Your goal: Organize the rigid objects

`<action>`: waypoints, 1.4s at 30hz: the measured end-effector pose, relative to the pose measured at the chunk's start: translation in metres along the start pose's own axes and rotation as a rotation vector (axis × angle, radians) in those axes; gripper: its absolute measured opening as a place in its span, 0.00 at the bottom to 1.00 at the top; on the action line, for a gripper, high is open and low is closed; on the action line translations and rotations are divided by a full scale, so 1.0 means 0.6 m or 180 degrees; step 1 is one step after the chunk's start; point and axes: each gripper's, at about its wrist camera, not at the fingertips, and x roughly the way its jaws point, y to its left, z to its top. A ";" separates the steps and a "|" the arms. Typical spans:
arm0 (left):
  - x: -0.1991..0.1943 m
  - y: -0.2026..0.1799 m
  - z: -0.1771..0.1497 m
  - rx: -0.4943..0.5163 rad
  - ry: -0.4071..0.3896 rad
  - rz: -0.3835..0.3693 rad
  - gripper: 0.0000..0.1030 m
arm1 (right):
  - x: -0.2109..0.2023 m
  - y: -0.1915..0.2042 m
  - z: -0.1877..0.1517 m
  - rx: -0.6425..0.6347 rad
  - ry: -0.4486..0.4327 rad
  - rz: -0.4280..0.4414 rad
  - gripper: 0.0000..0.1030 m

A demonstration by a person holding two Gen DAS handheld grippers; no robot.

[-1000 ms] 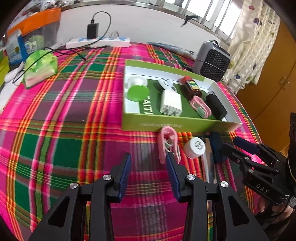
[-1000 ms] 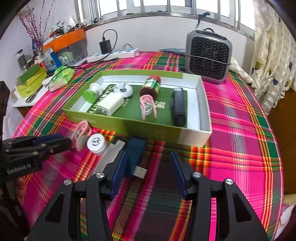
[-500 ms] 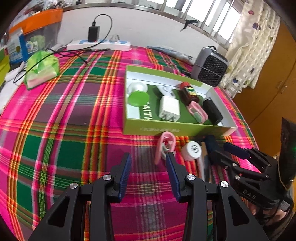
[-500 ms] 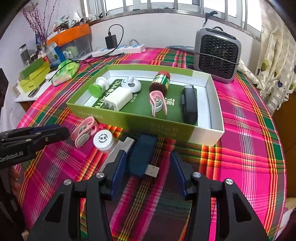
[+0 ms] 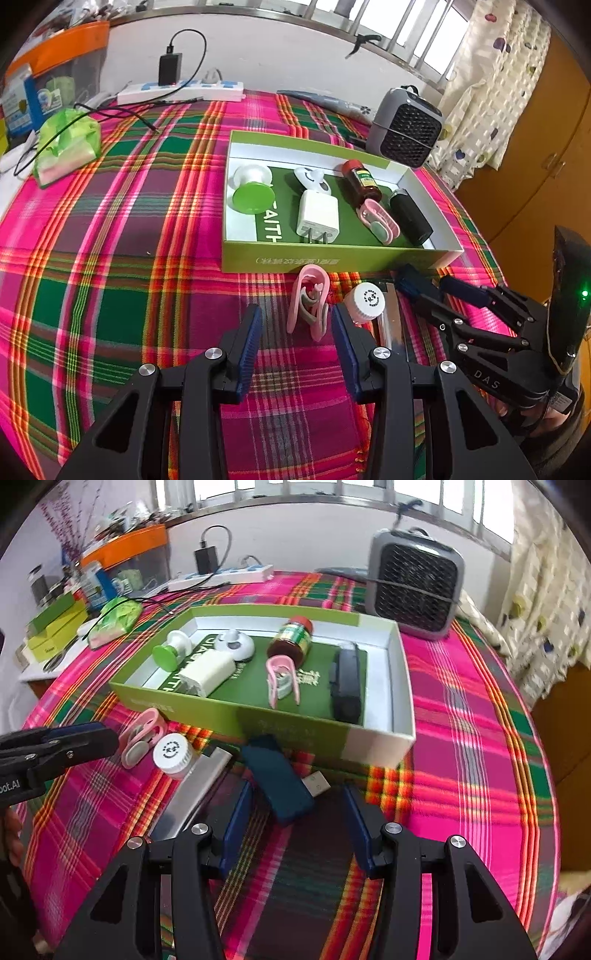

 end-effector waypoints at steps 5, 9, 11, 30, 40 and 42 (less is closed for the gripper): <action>0.008 -0.002 0.000 0.0017 0.0038 0.0014 0.37 | 0.002 0.007 0.008 -0.0152 -0.0081 0.0049 0.49; 0.015 -0.006 -0.001 0.0059 0.0078 0.0013 0.37 | 0.009 0.011 0.015 -0.0247 -0.0057 0.0086 0.49; 0.020 -0.010 0.000 0.0079 0.0106 0.0025 0.37 | 0.013 0.011 0.018 -0.0260 -0.0046 0.0123 0.49; 0.032 -0.008 0.006 0.0090 0.0112 0.0083 0.37 | -0.008 0.009 -0.008 -0.0262 0.0109 0.0695 0.49; 0.039 -0.014 0.014 0.0148 0.0133 0.0142 0.37 | 0.001 0.026 0.010 -0.0360 0.0050 0.0367 0.49; 0.040 -0.016 0.015 0.0184 0.0128 0.0172 0.37 | 0.005 0.030 0.014 -0.0361 0.0037 0.0343 0.49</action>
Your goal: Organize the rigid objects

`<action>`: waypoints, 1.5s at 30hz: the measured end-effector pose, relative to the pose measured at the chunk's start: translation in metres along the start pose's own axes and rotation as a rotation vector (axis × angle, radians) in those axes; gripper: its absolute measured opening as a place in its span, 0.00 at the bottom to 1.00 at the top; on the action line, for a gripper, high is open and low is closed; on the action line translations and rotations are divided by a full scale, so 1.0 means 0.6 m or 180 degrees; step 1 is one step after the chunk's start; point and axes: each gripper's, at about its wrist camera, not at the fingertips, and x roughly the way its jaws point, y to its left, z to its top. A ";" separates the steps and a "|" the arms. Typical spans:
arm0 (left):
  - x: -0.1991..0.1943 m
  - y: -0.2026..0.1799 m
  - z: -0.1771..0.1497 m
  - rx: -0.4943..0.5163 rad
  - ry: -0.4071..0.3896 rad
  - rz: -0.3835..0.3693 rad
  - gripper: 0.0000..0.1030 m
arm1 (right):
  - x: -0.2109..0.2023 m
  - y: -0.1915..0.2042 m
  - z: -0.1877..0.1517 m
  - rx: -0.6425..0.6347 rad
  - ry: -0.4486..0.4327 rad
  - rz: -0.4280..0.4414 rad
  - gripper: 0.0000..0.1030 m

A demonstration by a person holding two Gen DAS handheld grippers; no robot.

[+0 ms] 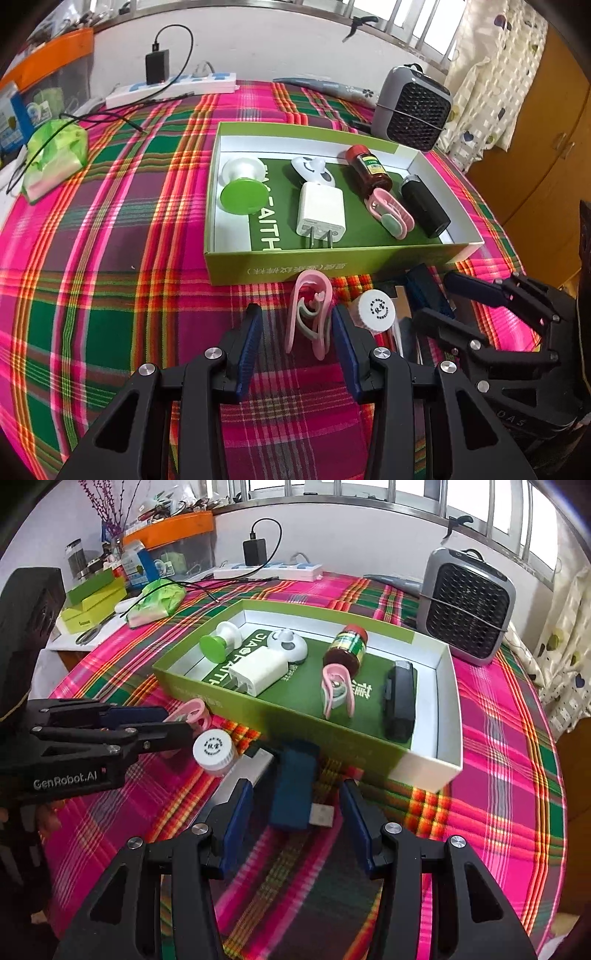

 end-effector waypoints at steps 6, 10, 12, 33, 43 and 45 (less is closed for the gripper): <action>0.001 0.003 0.001 -0.0028 -0.0038 -0.0013 0.37 | 0.006 -0.004 0.010 0.0015 -0.0005 -0.0079 0.49; 0.003 0.005 0.004 -0.0029 -0.0051 -0.0010 0.37 | 0.007 -0.013 0.010 0.0089 -0.0008 -0.0029 0.49; 0.003 0.005 0.004 -0.0019 -0.0061 0.0003 0.37 | 0.008 -0.016 0.007 0.0109 0.0006 -0.0035 0.49; 0.002 0.006 0.002 -0.0030 -0.0129 0.0077 0.32 | 0.017 -0.008 0.005 0.0017 0.0010 -0.0098 0.33; 0.000 0.015 -0.001 -0.0088 -0.0157 0.0093 0.22 | 0.016 -0.009 0.003 0.0055 -0.0011 -0.0096 0.33; 0.000 0.016 -0.001 -0.0083 -0.0161 0.0101 0.22 | 0.015 -0.009 0.003 0.0059 -0.0013 -0.0099 0.33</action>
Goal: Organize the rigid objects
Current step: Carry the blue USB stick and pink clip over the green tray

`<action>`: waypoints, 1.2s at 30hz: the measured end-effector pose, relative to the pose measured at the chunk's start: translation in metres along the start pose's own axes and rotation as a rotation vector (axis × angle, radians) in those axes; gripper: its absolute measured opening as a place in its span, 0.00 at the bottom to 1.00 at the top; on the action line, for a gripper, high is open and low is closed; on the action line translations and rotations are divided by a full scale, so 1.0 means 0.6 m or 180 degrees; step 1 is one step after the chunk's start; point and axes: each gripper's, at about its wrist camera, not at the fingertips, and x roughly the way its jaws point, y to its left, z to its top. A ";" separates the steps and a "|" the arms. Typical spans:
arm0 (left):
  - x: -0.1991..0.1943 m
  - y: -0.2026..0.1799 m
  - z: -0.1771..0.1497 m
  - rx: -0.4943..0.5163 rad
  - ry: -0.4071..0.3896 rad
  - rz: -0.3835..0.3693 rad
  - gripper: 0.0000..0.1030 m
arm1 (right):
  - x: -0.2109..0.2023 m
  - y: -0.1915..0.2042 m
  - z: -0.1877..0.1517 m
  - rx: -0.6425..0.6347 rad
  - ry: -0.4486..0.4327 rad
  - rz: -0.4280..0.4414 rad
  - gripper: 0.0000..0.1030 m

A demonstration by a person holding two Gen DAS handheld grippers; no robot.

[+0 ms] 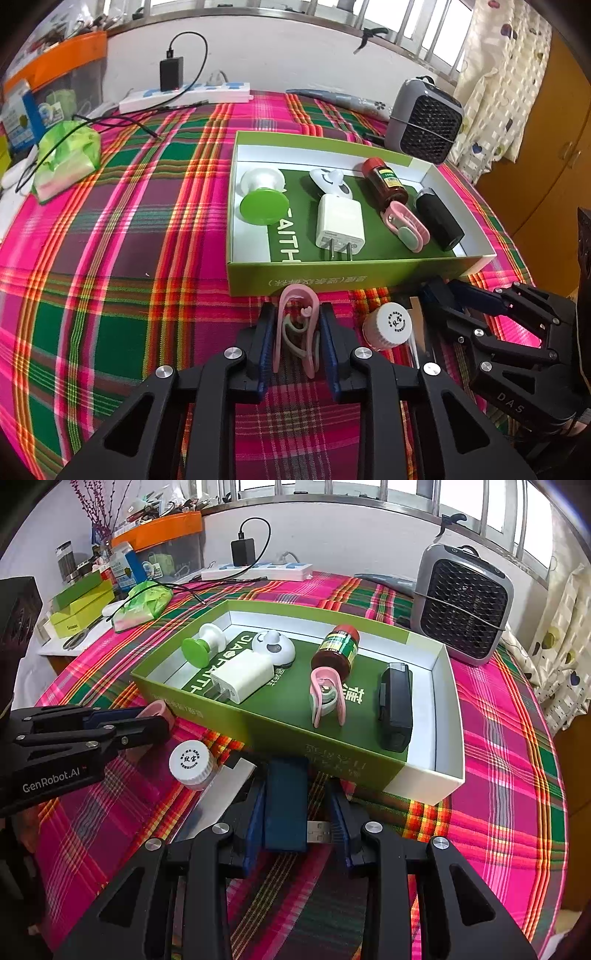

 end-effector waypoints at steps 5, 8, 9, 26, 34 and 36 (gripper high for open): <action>0.000 -0.001 0.000 0.0000 -0.0001 -0.0001 0.22 | 0.000 0.000 0.000 0.0001 -0.0001 0.0002 0.33; 0.000 -0.001 -0.001 -0.0001 -0.0001 0.0000 0.22 | -0.001 0.000 0.000 0.0000 -0.0001 -0.0008 0.33; 0.000 -0.001 -0.001 0.0000 -0.0001 -0.0001 0.22 | -0.001 0.000 0.000 0.0001 -0.0003 -0.0011 0.33; -0.010 -0.007 -0.009 0.0028 -0.0015 0.0017 0.22 | -0.006 -0.005 -0.003 0.0073 -0.0025 0.0005 0.33; -0.024 -0.014 -0.013 0.0065 -0.0073 0.0021 0.22 | -0.017 -0.003 -0.009 0.0104 -0.0055 0.0023 0.33; -0.028 -0.015 -0.013 0.0077 -0.0091 0.0029 0.22 | -0.019 -0.003 -0.009 0.0112 -0.0061 0.0020 0.33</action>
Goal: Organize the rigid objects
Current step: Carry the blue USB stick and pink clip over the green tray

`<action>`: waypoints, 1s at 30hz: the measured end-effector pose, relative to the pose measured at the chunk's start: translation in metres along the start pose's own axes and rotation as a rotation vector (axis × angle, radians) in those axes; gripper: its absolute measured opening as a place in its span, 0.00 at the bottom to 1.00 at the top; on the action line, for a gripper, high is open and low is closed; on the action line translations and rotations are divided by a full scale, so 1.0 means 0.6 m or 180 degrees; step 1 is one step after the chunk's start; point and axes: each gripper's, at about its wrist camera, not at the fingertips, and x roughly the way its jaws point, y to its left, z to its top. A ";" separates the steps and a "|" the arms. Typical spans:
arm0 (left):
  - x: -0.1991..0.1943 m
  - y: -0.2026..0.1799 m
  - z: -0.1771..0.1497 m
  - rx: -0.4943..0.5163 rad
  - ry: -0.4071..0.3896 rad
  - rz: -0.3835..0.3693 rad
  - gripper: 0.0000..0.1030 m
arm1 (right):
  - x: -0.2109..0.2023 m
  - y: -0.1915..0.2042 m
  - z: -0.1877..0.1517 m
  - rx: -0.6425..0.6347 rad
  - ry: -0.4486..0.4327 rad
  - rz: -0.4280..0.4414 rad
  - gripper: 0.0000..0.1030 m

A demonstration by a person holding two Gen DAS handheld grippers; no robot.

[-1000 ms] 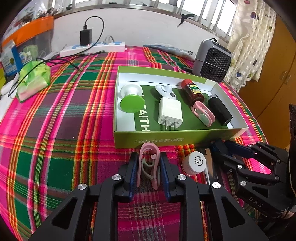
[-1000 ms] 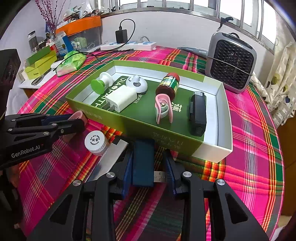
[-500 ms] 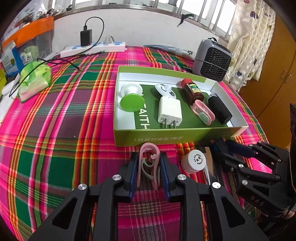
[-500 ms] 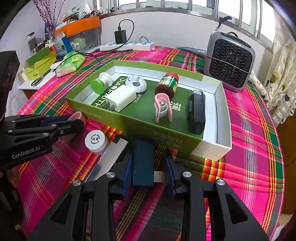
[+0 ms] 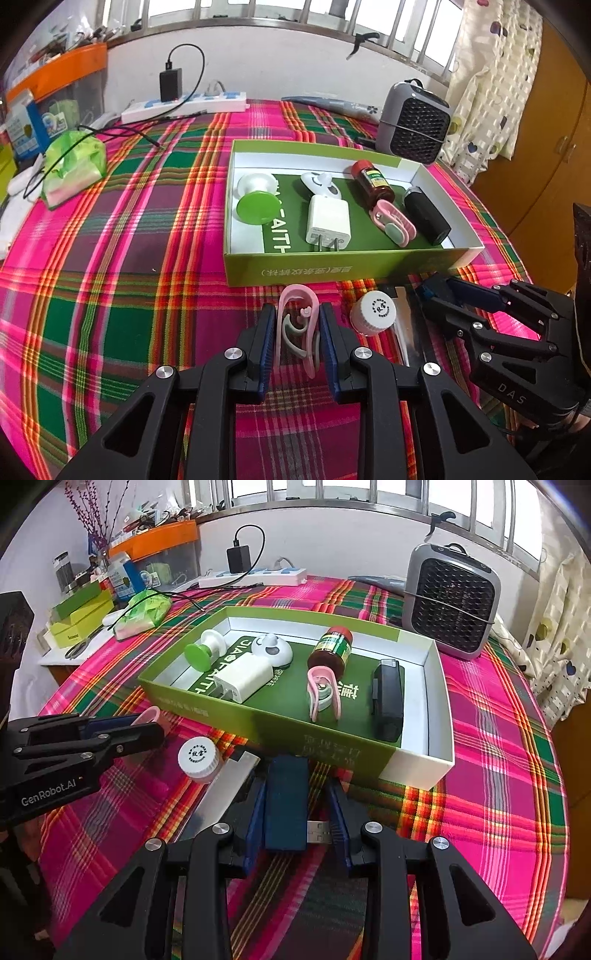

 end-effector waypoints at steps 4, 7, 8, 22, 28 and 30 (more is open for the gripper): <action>-0.014 -0.006 0.000 0.0054 -0.0080 0.0058 0.22 | -0.008 0.002 -0.001 0.0002 -0.0030 -0.0001 0.33; -0.025 -0.010 0.002 0.0081 -0.0129 0.0061 0.22 | -0.015 0.003 -0.001 0.0004 -0.0054 -0.0003 0.33; -0.029 -0.011 0.003 0.0093 -0.0146 0.0070 0.22 | -0.017 0.003 -0.001 0.0009 -0.0064 -0.0001 0.33; -0.059 -0.014 0.018 0.0135 -0.0272 0.0022 0.22 | -0.049 0.008 0.015 -0.0010 -0.0213 -0.0022 0.33; -0.058 -0.013 0.036 0.0134 -0.0301 0.0004 0.22 | -0.057 0.001 0.030 0.0006 -0.0267 -0.0050 0.33; -0.056 -0.011 0.042 0.0112 -0.0313 -0.0012 0.22 | -0.058 -0.004 0.035 0.0011 -0.0282 -0.0071 0.33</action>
